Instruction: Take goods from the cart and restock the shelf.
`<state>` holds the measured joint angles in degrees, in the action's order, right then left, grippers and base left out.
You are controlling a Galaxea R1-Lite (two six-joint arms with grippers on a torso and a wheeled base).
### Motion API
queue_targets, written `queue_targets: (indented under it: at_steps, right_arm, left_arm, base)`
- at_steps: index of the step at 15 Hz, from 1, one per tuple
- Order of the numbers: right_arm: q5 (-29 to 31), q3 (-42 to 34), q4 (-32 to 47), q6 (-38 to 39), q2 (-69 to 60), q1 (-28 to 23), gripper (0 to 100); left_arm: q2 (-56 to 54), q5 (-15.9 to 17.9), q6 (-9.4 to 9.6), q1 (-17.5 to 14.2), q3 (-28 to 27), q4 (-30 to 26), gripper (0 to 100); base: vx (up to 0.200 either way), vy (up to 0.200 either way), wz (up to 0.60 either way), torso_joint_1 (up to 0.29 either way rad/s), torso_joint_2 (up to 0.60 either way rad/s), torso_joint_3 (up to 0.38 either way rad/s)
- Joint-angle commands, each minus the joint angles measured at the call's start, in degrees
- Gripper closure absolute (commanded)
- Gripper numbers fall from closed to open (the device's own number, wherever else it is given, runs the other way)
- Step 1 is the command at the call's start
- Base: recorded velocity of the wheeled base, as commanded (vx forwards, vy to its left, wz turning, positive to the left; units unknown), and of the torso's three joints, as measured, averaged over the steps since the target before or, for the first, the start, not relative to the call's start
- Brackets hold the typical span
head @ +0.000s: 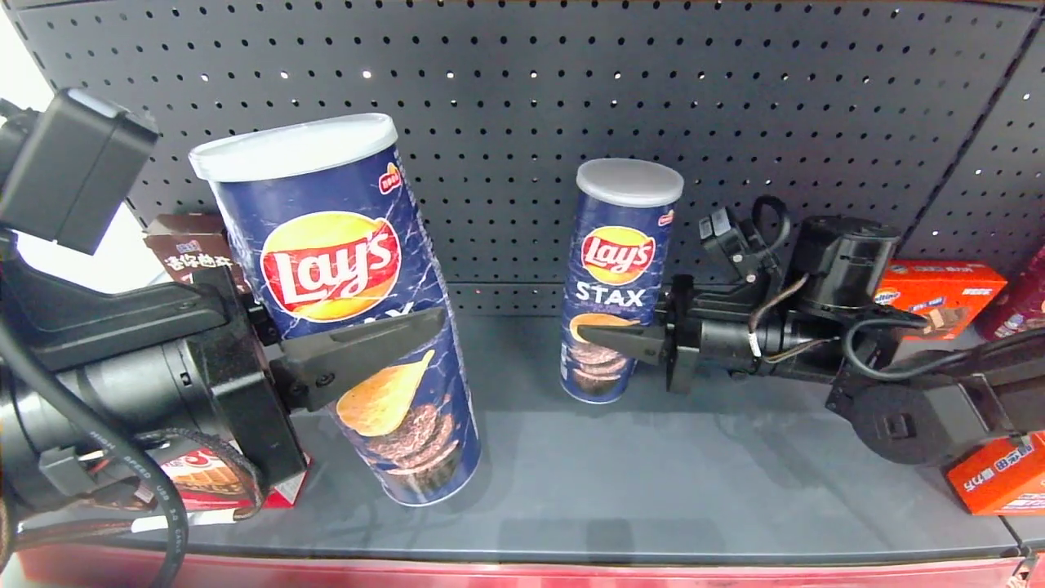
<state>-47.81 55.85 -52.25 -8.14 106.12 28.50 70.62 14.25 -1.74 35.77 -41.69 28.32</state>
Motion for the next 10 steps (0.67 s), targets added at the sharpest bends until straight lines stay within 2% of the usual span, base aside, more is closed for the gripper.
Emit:
queue_targets:
  at_steps: [1, 6, 10]
  right_arm:
    - [0.4, -8.2, -4.4, -0.1, -5.8, 2.3, 100]
    - [2.1, -20.5, -13.3, -0.2, -6.8, 5.3, 100]
    - [2.2, -22.3, -14.5, -0.2, -6.0, 6.0, 100]
  left_arm:
    - [-0.2, 0.0, -0.01, 0.0, 0.1, 0.0, 100]
    - [-0.3, -0.2, -0.10, 0.0, 0.1, 0.0, 100]
    - [-0.3, -0.2, -0.10, 0.0, 0.1, 0.0, 100]
  base:
    - [0.000, 0.000, 0.00, 0.000, 0.00, 0.000]
    - [0.000, 0.000, 0.00, 0.000, 0.00, 0.000]
    - [0.000, 0.000, 0.00, 0.000, 0.00, 0.000]
